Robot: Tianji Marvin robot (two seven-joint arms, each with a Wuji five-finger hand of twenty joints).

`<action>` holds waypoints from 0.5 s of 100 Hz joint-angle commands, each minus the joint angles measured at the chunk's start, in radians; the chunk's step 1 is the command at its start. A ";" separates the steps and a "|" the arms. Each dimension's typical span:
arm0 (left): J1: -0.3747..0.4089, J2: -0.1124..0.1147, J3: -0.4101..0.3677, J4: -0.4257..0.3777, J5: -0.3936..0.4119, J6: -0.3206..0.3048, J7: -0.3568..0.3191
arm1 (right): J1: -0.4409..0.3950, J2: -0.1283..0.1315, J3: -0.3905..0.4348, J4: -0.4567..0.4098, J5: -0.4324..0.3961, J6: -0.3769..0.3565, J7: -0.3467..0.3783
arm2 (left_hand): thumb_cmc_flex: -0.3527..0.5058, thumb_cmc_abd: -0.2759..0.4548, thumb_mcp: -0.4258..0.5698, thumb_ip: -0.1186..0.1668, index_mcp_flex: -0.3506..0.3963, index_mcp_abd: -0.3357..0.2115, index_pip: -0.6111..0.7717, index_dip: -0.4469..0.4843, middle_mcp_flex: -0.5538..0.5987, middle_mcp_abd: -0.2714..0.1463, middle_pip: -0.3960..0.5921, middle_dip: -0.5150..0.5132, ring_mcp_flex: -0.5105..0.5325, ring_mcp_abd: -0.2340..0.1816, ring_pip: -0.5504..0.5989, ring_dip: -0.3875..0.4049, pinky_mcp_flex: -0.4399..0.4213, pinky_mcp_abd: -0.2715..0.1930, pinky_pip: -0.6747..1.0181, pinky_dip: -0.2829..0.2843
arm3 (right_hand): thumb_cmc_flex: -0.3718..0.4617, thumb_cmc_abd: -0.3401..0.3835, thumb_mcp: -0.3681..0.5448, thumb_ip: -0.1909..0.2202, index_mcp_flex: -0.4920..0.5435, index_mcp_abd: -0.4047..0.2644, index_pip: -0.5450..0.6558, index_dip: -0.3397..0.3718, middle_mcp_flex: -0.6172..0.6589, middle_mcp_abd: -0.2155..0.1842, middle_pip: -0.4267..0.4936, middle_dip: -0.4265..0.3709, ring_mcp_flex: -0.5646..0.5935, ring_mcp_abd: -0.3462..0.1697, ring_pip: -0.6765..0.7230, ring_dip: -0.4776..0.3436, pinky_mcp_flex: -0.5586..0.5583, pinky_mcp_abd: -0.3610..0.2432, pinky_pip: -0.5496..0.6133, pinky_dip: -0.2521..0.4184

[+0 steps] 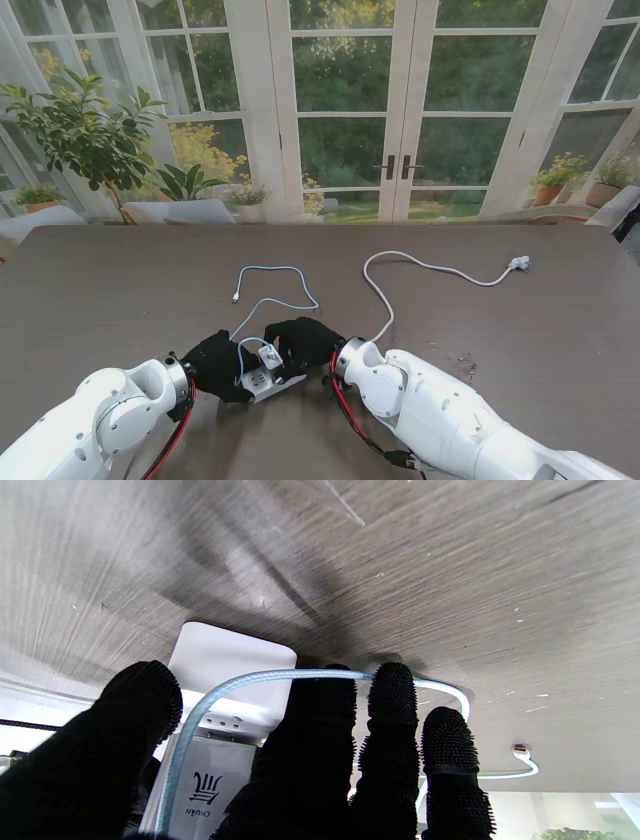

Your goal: Set up the charging station

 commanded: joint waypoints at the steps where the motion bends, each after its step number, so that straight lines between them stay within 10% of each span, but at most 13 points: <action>1: 0.025 0.004 0.013 0.036 0.011 0.001 -0.042 | -0.020 0.001 -0.019 0.038 -0.024 0.001 0.023 | 0.027 -0.051 0.006 0.038 0.058 -0.057 0.028 -0.012 -0.002 -0.028 0.004 -0.004 0.004 -0.007 -0.008 0.000 -0.001 0.009 -0.003 0.020 | 0.144 0.096 0.238 0.062 0.287 -0.255 0.175 0.076 0.049 0.026 -0.011 -0.012 0.003 0.040 -0.027 -0.663 -0.004 -0.012 -0.039 -0.006; 29: 0.023 0.004 0.014 0.039 0.013 -0.005 -0.039 | -0.017 0.020 -0.032 0.011 -0.089 0.016 0.001 | 0.026 -0.053 0.009 0.037 0.059 -0.059 0.031 -0.011 0.000 -0.029 0.005 -0.003 0.006 -0.007 -0.003 0.003 0.003 0.007 0.000 0.022 | 0.077 0.138 0.190 0.061 0.220 -0.235 0.164 0.076 0.018 0.020 -0.022 -0.026 0.000 0.071 -0.066 -0.681 -0.040 0.016 -0.045 -0.002; 50: 0.021 0.005 0.016 0.040 0.013 -0.008 -0.041 | -0.015 0.038 -0.028 -0.023 -0.101 0.030 0.021 | 0.026 -0.057 0.012 0.036 0.060 -0.060 0.031 -0.011 0.001 -0.030 0.004 -0.002 0.007 -0.009 -0.003 0.003 0.002 0.010 -0.001 0.023 | -0.005 0.123 0.123 0.071 0.035 -0.090 0.010 0.064 -0.126 0.043 -0.046 -0.082 -0.004 0.119 -0.199 -0.722 -0.124 0.067 -0.061 0.005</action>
